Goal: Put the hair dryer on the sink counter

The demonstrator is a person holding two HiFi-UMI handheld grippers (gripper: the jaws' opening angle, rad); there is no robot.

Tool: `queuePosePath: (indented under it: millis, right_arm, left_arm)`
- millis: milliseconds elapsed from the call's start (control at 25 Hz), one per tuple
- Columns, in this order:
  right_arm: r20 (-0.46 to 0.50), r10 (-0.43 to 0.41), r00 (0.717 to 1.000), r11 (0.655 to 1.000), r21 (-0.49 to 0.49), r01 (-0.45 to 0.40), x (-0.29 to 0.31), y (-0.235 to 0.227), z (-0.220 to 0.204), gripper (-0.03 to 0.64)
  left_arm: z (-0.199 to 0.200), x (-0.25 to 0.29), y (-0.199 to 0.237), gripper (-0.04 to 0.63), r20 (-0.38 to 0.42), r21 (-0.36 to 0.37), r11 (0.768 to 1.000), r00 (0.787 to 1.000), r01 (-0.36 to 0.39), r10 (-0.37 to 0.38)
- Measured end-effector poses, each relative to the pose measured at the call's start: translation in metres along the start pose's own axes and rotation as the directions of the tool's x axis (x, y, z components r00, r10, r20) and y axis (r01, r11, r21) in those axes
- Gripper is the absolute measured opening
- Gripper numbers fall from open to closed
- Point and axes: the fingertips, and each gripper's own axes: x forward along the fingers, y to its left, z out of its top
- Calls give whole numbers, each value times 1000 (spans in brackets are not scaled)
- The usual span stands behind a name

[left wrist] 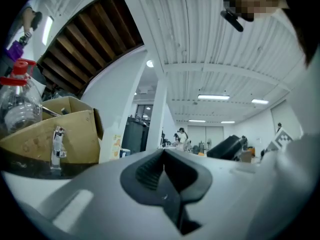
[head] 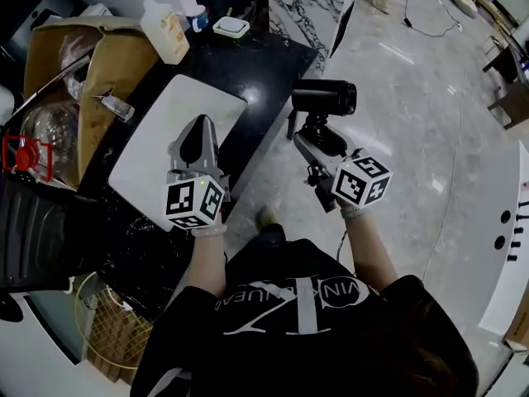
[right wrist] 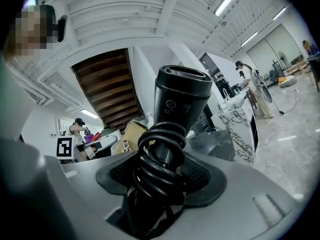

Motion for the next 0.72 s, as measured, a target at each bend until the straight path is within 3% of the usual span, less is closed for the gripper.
queuePosePath:
  millis: [480,720]
  right_arm:
    - [-65,52,997,997,62,-48,103,-28,11,276]
    - [-128,67,989,988,143,-49,147,-41,10,276]
  left_arm:
    - [-16,78,56,0,-33,-17,999,999,-32,32]
    - [-34,103,66,0,-92,38,998,995,-46,50]
